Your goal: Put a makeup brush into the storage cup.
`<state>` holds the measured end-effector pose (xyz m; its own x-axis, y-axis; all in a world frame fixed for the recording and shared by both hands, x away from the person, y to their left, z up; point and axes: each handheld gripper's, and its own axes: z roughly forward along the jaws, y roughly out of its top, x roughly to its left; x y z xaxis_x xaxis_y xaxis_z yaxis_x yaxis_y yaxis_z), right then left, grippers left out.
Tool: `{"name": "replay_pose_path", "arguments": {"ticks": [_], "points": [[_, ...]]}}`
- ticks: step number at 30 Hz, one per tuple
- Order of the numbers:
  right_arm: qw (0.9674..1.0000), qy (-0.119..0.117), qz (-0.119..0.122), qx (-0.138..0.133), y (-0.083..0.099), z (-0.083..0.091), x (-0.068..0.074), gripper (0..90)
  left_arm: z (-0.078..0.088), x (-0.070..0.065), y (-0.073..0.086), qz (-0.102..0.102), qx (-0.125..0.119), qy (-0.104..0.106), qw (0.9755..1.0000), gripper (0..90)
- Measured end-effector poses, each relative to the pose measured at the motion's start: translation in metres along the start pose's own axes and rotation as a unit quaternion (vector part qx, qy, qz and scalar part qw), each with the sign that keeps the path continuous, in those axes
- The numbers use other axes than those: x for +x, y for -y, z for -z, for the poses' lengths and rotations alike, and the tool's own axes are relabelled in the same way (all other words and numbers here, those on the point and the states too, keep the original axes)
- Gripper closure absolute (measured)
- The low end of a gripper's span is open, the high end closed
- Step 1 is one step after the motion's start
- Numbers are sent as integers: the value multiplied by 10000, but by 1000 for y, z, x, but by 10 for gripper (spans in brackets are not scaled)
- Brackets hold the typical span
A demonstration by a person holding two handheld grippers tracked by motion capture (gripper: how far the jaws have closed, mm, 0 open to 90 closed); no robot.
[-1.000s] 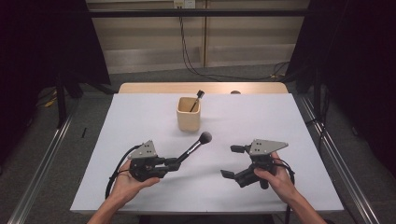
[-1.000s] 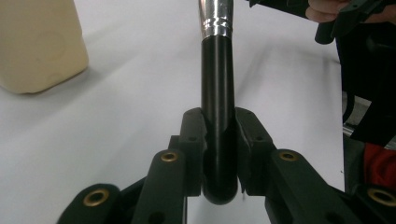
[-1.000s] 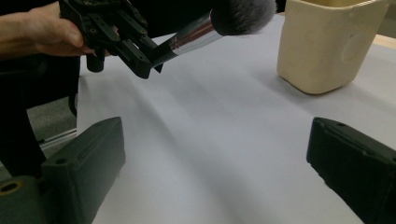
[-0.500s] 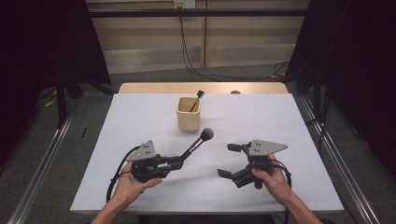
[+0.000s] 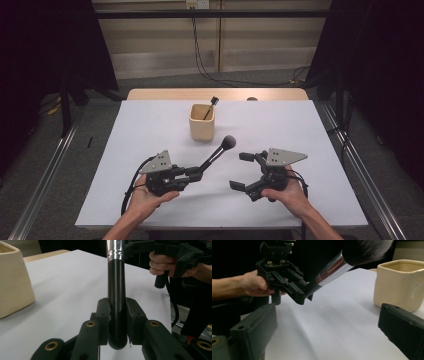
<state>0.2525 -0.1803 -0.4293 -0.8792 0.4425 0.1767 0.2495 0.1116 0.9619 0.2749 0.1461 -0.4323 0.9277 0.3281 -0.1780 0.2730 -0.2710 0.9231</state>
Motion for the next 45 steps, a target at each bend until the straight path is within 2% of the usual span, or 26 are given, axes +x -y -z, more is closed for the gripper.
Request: {"name": "replay_pose_path", "arguments": {"ticks": [5,8,11,14,17,24,31,34,36,45], "points": [[10000,-10,-51,-67,-1,-1,1,21,-1,0,-2,11,-49,63,10000,748],[10000,46,-51,-2,-3,-3,4,26,-3,-2,-6,-57,-95,77,9999,748],[10000,-18,-35,-33,-6,-4,6,45,-6,-4,-9,-124,-127,111,9998,748],[9999,-51,-96,-44,-10,-5,4,64,-8,-4,-13,-176,-116,150,9997,748],[9998,-95,-136,-81,-15,-6,0,91,-10,-3,-17,-141,-198,151,9996,748],[9994,-213,-138,-217,-24,-9,-6,192,-14,-5,-15,-202,-228,172,9994,748],[9993,-265,-242,-140,-22,-12,-9,275,-17,-8,-12,-268,-149,218,9993,748],[9989,-337,-281,-136,-21,-14,-10,355,-19,-8,-11,-261,-127,215,9993,748],[9990,-349,-219,-151,-21,-14,-10,447,-20,-7,-10,-261,-122,223,9993,748],[9983,-377,-393,-209,-20,-15,-12,554,-24,-9,-7,-315,-11,262,9992,747]]}}
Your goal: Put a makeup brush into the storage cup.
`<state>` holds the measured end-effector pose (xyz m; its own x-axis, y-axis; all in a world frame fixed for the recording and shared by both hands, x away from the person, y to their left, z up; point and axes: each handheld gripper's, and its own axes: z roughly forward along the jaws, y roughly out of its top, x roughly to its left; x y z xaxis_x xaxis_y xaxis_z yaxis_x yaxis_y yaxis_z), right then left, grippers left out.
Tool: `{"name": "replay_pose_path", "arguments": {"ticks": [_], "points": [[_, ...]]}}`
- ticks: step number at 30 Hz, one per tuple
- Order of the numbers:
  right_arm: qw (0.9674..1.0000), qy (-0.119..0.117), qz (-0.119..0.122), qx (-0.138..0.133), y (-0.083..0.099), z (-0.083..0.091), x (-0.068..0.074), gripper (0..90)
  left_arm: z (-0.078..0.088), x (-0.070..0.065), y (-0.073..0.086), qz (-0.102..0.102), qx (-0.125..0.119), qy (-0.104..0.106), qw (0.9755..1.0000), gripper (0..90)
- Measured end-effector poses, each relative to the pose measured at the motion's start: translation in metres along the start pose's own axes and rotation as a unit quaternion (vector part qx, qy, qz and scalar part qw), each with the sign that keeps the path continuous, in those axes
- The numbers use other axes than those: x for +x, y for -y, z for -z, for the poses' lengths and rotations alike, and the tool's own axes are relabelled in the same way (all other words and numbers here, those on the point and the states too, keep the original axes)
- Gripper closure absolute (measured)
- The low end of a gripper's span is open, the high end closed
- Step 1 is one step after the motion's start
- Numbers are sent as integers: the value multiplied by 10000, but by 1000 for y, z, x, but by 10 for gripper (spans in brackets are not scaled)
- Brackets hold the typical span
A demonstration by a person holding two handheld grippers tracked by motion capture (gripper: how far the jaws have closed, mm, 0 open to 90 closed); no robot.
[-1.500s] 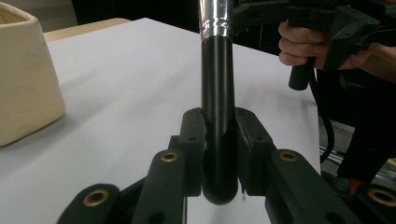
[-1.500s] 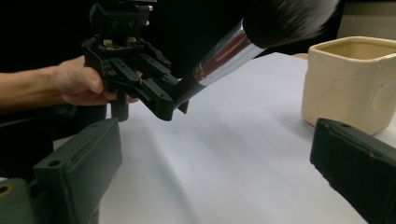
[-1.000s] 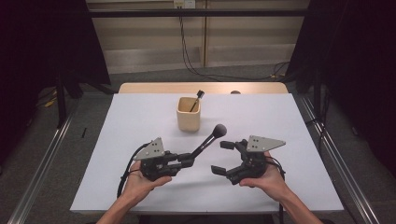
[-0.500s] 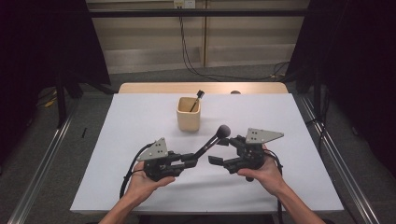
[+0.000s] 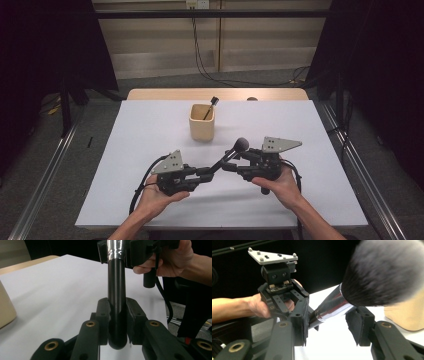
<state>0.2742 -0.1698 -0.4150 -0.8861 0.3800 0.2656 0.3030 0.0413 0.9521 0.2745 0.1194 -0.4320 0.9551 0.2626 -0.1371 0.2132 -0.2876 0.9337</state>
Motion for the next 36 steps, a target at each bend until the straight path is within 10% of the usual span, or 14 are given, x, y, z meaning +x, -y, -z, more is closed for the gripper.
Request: {"name": "replay_pose_path", "arguments": {"ticks": [24,36], "points": [[9979,-385,-517,-101,2,0,-3,711,-10,-4,4,-209,223,52,9995,745],[9987,-332,-376,-71,0,3,-1,715,-11,-5,5,-77,151,-24,9999,676]]}}
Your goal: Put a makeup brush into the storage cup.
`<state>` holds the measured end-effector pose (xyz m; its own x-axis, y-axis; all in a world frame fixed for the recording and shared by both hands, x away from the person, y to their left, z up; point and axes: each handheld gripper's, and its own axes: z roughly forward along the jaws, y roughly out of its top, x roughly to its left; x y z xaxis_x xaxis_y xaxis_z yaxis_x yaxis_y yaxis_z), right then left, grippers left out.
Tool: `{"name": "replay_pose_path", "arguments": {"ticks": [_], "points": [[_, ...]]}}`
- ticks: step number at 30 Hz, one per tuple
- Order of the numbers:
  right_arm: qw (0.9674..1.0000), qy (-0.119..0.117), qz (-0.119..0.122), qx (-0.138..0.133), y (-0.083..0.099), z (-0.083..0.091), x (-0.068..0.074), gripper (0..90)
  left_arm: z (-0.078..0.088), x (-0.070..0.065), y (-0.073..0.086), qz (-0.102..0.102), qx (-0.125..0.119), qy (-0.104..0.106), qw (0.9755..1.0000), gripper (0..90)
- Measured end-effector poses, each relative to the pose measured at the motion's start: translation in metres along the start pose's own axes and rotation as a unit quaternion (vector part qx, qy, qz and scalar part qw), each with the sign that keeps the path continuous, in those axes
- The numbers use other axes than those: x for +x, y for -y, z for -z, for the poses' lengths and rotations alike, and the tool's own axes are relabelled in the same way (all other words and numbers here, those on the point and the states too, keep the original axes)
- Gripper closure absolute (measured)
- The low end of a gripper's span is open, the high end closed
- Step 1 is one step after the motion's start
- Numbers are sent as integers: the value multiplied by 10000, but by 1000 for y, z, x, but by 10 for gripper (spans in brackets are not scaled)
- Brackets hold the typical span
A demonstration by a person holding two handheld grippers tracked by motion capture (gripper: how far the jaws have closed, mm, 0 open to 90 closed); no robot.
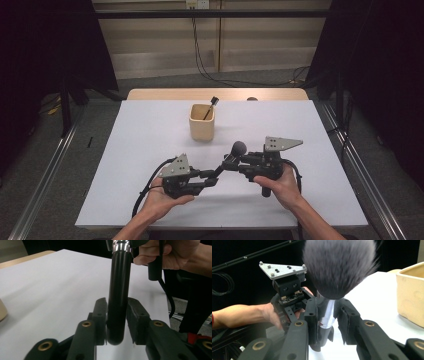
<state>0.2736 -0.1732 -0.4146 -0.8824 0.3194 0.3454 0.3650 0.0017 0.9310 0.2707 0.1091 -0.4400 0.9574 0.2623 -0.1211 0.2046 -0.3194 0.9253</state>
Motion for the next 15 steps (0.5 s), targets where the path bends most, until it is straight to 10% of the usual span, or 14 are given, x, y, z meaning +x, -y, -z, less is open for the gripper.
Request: {"name": "replay_pose_path", "arguments": {"ticks": [15], "points": [[9996,248,95,-31,-6,15,-4,715,14,5,-3,399,-239,-360,9983,346]]}}
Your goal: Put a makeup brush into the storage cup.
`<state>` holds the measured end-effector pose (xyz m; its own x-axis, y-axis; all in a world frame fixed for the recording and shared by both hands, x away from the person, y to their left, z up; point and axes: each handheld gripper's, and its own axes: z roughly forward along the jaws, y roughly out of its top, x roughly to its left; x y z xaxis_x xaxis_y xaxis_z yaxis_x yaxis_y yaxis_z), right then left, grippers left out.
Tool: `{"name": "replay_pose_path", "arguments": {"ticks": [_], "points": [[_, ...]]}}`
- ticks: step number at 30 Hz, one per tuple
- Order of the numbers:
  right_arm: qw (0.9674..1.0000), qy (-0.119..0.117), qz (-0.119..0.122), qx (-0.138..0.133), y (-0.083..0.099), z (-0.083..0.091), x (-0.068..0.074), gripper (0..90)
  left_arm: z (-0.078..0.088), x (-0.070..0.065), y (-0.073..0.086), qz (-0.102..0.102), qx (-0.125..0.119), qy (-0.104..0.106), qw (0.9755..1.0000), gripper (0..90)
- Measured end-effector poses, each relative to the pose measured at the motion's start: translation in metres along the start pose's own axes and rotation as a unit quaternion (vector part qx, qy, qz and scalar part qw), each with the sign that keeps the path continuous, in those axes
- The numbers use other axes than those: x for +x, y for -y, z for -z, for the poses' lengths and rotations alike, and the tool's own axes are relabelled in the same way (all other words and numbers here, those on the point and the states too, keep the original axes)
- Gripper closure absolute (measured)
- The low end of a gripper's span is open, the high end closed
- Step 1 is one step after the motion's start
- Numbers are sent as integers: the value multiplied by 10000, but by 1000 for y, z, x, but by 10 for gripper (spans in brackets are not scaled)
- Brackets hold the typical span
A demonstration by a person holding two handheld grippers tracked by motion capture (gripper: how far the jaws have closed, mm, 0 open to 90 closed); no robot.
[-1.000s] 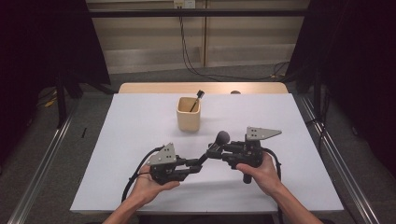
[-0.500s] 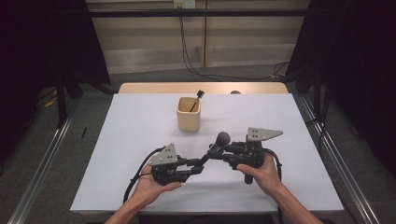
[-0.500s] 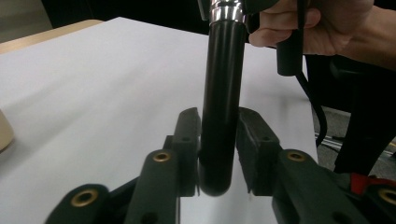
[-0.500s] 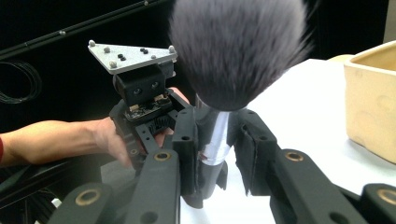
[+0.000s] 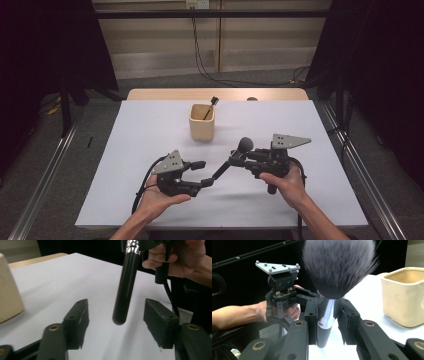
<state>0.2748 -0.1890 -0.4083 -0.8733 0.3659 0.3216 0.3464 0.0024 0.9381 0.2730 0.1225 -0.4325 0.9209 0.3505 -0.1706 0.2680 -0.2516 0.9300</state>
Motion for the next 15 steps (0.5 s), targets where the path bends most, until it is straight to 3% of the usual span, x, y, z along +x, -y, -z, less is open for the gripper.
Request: {"name": "replay_pose_path", "arguments": {"ticks": [6,10,15], "points": [[10000,51,8,66,-3,5,-2,715,8,3,-2,48,-49,-263,9996,157],[9999,76,7,132,-5,7,-3,715,11,5,-2,170,-41,-267,9995,77],[9996,111,33,247,-9,9,-4,715,10,5,-2,116,-27,-139,9998,24]]}}
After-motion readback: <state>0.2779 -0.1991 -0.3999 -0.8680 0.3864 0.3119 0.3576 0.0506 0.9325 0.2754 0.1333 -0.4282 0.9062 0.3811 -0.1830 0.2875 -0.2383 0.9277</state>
